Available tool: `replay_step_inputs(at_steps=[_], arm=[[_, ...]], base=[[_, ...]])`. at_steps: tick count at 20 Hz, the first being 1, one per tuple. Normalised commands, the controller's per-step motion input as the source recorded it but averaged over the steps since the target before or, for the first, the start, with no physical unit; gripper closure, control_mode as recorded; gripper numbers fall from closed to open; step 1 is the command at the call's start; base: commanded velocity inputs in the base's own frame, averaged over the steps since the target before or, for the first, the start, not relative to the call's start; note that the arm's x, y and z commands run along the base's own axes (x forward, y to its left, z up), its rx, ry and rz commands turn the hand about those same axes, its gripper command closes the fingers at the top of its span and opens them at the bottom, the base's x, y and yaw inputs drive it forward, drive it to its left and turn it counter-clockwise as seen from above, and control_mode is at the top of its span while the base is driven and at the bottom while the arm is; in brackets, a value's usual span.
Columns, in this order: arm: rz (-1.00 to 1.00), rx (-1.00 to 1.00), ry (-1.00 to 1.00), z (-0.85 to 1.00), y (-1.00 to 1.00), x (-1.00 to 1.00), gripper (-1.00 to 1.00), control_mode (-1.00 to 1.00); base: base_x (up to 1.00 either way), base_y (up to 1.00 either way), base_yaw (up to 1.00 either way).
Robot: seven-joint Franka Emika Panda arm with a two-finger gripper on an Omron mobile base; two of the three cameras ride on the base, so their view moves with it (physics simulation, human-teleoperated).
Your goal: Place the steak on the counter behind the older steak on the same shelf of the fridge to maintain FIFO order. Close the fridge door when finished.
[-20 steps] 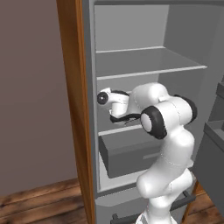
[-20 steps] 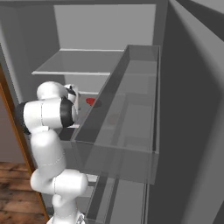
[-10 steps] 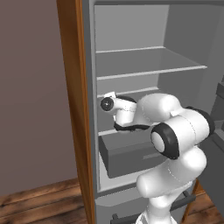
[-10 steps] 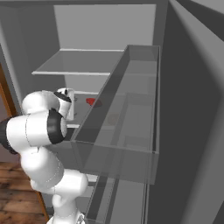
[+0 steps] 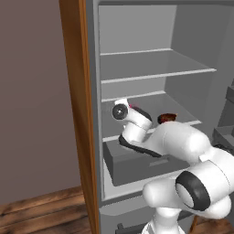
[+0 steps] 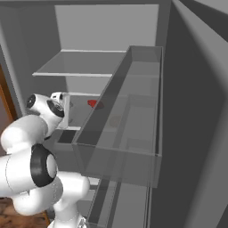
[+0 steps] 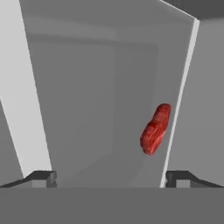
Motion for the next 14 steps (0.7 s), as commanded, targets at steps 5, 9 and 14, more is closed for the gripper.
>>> replay_step_inputs(at_steps=[5, 9, 14], arm=[[-0.05, 0.07, 0.0, 0.23, -0.14, -0.97, -1.0, -1.0], [-0.06, 0.09, 0.0, 0.12, -0.3, -1.0, -1.0, -1.0], [-0.07, 0.09, 0.0, 0.36, -0.34, -0.93, -1.0, -1.0]], base=[[0.0, 0.0, 0.0], [0.0, 0.0, 0.0], [0.0, 0.0, 0.0]])
